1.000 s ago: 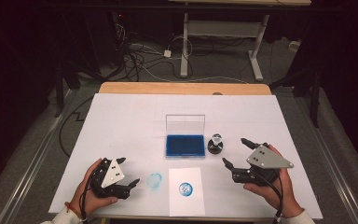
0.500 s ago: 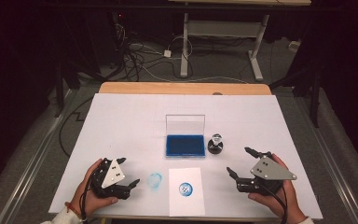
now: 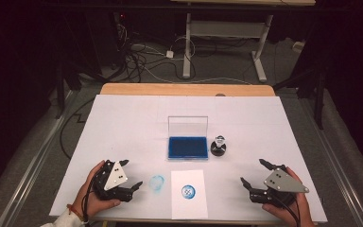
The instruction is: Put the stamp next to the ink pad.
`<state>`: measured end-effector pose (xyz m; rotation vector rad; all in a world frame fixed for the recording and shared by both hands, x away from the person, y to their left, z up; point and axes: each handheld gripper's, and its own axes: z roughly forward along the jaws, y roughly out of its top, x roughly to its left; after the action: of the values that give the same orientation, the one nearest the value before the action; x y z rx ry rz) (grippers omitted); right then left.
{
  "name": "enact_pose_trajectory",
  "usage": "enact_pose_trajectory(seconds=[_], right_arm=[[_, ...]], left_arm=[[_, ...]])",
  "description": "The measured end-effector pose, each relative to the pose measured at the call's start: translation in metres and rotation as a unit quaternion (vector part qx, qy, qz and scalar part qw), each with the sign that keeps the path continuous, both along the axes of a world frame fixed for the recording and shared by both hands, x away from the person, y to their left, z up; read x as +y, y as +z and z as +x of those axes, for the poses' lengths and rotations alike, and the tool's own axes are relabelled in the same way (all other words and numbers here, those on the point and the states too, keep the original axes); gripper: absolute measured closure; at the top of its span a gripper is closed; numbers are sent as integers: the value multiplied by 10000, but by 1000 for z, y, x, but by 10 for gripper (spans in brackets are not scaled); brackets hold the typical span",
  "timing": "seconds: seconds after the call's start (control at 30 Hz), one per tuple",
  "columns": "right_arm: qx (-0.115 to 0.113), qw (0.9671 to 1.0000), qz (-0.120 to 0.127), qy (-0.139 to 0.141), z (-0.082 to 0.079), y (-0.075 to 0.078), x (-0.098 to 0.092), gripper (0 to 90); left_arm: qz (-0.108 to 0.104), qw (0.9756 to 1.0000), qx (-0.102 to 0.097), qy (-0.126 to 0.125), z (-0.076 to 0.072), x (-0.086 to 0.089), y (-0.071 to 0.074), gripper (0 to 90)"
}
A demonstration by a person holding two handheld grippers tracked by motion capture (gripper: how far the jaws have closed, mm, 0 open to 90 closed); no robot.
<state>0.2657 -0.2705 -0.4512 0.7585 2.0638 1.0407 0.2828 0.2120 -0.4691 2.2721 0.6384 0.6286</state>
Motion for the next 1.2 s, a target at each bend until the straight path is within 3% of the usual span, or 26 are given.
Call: enact_pose_trajectory(seconds=[0.17, 0.3, 0.67, 0.8, 1.2], right_arm=[[218, 9997, 18, -126, -4, -13, -9, 175], [322, 9991, 191, -209, -3, -16, -14, 177], [190, 9997, 102, -148, -8, -12, -10, 179], [175, 9994, 225, -202, -8, -10, -12, 179], [52, 9988, 249, -411, -5, -7, -14, 183]], left_arm=[[-55, 10000, -36, 51, 0, 0, 1, 156], [-15, 10000, -35, 43, -2, -1, 1, 156], [-10, 10000, -52, -30, -3, -3, 1, 156], [-48, 10000, -52, -15, -2, -3, 2, 156], [-67, 10000, -61, 11, -3, -2, 3, 156]])
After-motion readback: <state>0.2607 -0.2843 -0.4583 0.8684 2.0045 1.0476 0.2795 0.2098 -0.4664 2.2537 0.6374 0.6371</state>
